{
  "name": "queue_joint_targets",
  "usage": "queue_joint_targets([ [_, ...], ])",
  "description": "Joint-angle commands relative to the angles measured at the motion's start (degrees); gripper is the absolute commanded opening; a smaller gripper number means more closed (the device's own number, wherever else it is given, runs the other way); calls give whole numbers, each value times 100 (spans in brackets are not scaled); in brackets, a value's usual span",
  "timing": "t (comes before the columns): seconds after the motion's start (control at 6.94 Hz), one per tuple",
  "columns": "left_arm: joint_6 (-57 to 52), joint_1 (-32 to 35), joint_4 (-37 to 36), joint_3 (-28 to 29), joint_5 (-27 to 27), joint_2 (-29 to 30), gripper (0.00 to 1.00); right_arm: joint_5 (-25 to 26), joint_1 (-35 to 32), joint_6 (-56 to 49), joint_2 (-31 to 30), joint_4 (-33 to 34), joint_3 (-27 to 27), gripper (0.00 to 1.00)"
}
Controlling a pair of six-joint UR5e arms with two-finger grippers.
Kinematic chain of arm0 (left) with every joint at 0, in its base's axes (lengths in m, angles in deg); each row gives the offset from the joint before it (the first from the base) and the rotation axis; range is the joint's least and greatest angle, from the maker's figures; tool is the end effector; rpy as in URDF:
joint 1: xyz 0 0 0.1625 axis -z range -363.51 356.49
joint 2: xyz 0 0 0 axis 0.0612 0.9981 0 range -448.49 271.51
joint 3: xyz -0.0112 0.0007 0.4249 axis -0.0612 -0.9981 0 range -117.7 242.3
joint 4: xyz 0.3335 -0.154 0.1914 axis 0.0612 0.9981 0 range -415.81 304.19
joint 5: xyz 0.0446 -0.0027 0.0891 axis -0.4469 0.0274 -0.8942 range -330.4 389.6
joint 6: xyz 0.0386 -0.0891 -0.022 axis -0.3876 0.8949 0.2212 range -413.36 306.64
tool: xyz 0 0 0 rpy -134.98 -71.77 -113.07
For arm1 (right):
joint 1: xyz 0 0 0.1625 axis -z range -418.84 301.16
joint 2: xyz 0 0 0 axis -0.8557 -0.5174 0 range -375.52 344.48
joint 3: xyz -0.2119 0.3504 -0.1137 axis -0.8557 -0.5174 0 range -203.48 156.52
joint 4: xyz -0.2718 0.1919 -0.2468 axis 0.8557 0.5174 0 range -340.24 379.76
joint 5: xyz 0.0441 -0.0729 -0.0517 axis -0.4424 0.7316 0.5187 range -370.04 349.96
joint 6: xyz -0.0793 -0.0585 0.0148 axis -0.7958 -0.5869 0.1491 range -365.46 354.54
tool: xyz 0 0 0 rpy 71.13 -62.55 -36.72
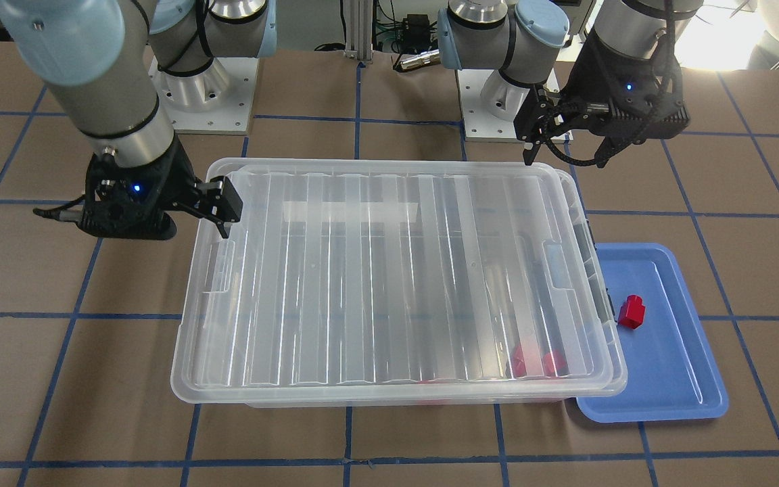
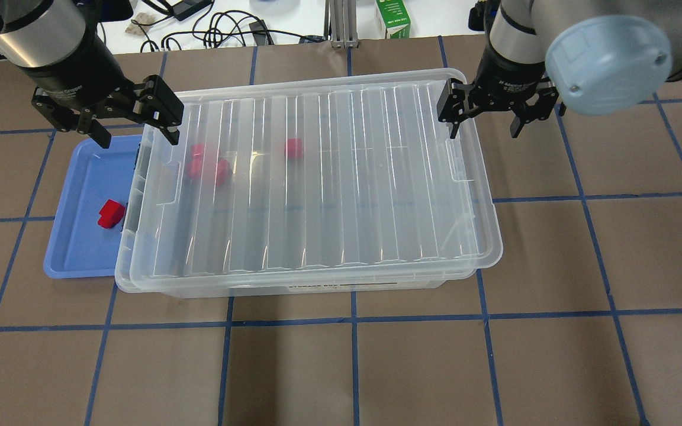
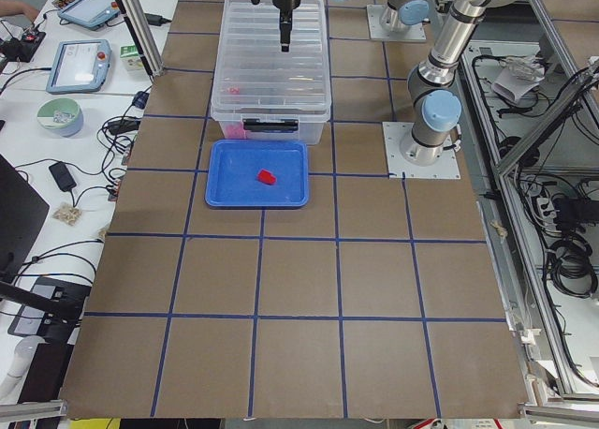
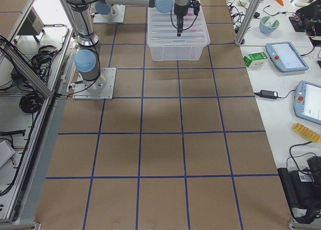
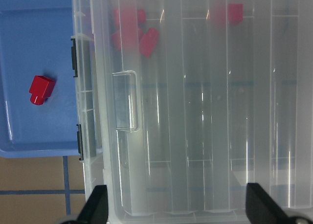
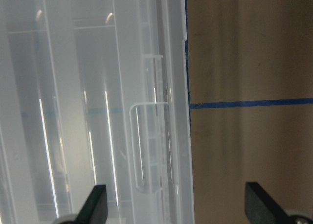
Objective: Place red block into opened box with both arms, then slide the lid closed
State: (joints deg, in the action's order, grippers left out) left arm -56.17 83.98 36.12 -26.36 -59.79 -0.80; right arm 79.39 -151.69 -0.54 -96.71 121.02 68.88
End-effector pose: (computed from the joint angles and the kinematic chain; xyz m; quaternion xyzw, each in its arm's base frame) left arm -0.1133 -0.4823 0.5156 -0.0027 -0.9999 0.0153 0.0046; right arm 0.1615 -0.5424 0.4071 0.0181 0.9998 -0.0005 0.0050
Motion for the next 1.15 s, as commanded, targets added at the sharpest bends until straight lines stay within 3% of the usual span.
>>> queue_joint_targets([
  [0.0, 0, 5, 0, -2, 1, 20, 100, 300, 213, -209, 227, 875, 641, 100],
  [0.58, 0, -4, 9, 50, 1, 2, 100, 916, 643, -1027, 253, 896, 626, 100],
  [1.01, 0, -22, 35, 86, -8, 46, 100, 1111, 1178, -1353, 219, 869, 634, 100],
])
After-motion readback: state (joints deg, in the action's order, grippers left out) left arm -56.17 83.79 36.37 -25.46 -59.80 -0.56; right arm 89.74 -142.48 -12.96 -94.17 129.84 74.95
